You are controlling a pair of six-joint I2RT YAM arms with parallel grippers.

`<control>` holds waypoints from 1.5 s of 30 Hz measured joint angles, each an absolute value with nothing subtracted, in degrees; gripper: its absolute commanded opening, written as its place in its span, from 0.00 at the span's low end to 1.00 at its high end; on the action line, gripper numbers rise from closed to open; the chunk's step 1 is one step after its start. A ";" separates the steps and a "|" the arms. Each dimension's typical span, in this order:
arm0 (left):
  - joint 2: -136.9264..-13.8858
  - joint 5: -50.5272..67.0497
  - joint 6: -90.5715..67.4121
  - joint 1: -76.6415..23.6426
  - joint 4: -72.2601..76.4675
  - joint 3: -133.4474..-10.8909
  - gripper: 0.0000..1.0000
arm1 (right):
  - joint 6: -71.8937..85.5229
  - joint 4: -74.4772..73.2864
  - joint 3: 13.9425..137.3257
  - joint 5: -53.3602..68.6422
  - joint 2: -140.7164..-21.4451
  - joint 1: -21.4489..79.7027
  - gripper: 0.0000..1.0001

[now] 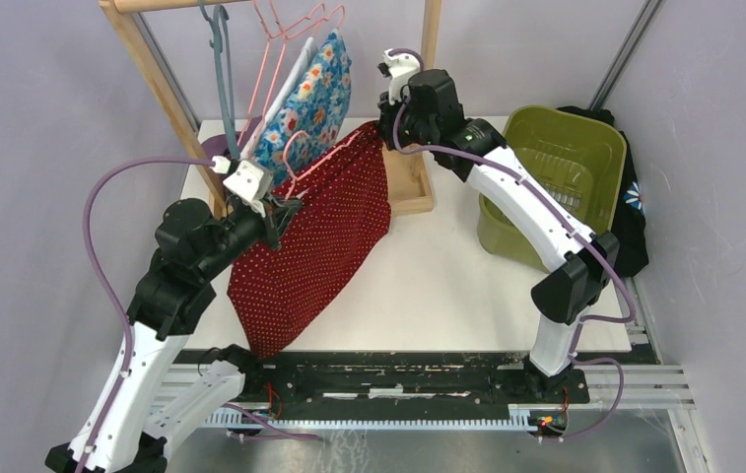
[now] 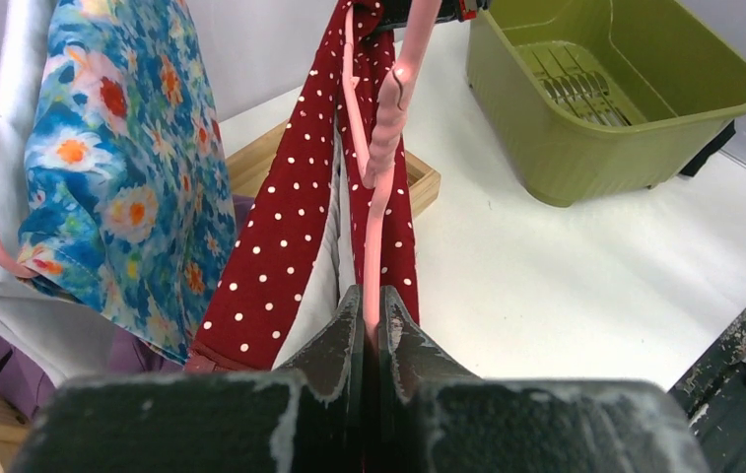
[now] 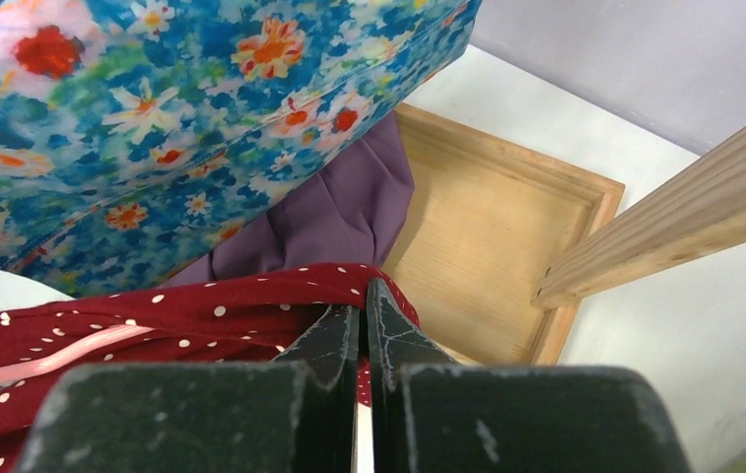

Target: Remove the skirt from the hanger

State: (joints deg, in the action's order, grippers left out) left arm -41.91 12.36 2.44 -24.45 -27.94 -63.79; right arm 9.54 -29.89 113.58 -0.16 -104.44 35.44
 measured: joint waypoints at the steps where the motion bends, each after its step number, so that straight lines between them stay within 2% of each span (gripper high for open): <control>1: -41.82 12.36 2.44 -24.45 -28.23 -63.81 0.03 | 9.50 -29.98 113.58 -0.10 -104.68 35.55 0.01; 15: -44.66 11.70 2.44 -24.45 -29.71 -67.29 0.03 | 9.61 -26.35 107.15 1.45 -104.88 35.59 0.01; 26: -46.22 10.76 2.44 -24.45 -30.61 -70.37 0.03 | 9.54 -23.94 109.65 1.15 -106.04 35.57 0.01; 45: -43.68 10.44 2.48 -24.47 -26.96 -66.13 0.03 | 7.70 -28.10 114.04 -1.02 -103.59 34.24 0.01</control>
State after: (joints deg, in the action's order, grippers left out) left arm -43.68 10.44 2.48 -24.47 -26.96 -66.13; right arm 7.70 -28.10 114.04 -1.02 -103.59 34.24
